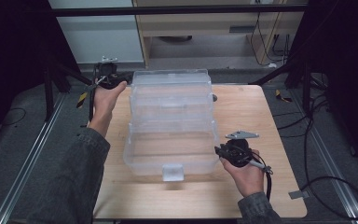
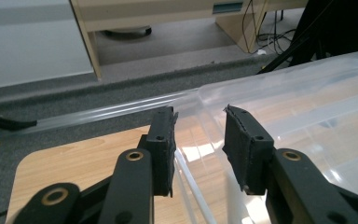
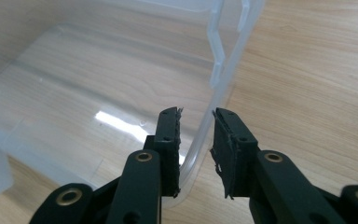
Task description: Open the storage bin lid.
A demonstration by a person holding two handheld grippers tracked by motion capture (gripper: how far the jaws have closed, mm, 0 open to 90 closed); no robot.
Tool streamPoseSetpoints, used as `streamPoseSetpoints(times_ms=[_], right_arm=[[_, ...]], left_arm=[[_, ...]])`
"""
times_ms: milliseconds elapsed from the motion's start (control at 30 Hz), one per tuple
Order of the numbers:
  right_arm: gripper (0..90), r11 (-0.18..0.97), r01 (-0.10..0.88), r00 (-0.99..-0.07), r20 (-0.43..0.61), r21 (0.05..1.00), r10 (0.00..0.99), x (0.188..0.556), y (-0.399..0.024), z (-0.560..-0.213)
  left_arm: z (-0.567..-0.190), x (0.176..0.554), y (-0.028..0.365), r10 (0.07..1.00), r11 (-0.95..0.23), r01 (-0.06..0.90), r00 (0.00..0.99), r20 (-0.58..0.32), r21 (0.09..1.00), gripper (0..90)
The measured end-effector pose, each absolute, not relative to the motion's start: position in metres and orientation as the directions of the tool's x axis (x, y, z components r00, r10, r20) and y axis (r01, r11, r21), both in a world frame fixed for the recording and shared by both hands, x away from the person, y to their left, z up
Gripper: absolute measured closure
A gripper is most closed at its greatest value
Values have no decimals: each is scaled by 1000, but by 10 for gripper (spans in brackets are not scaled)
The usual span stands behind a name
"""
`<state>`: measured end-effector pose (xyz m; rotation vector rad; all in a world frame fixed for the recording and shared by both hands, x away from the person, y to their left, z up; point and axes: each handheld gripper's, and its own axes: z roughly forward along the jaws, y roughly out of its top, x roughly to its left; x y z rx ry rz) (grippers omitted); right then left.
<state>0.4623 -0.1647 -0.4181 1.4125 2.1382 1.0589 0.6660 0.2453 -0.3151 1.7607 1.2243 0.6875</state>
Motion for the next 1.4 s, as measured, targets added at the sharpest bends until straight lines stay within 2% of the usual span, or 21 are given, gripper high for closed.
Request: streamPoseSetpoints(times_ms=[167, 300, 433, 567, 667, 833, 933, 1100, 1233, 1400], right_arm=[[706, 220, 625, -432, 98, 749, 896, 462, -164, -417], [733, 231, 619, -440, 87, 750, 894, 462, -165, -416], [751, 247, 615, -446, 73, 749, 892, 461, -165, -413], [732, 250, 616, -448, 72, 747, 891, 461, -165, -413], [664, 243, 606, -445, 70, 758, 893, 462, -168, -411], [549, 262, 576, -455, 38, 774, 890, 461, -177, -399], [457, 291, 572, -473, 18, 767, 881, 460, -183, -392], [250, 348, 568, -500, -22, 746, 865, 460, -192, -382], [182, 353, 551, -491, -49, 756, 870, 460, -200, -373], [143, 346, 558, -482, -45, 754, 875, 460, -214, -369]], left_arm=[[-309, 640, 247, 921, -153, 410, 388, -21, 899, 596], [-307, 614, 251, 921, -173, 375, 389, 15, 911, 538], [-307, 595, 258, 917, -162, 358, 399, 7, 919, 442], [-314, 577, 268, 917, -168, 348, 398, 17, 922, 349], [-322, 565, 276, 917, -182, 344, 397, 33, 921, 292], [-345, 546, 294, 924, -164, 378, 382, 8, 911, 191], [-364, 536, 303, 923, -166, 406, 384, -3, 899, 147], [-399, 526, 316, 927, -177, 446, 376, -4, 878, 85], [-423, 521, 322, 923, -196, 502, 386, -15, 842, 70], [-441, 506, 328, 929, -208, 532, 370, -5, 821, 57]])
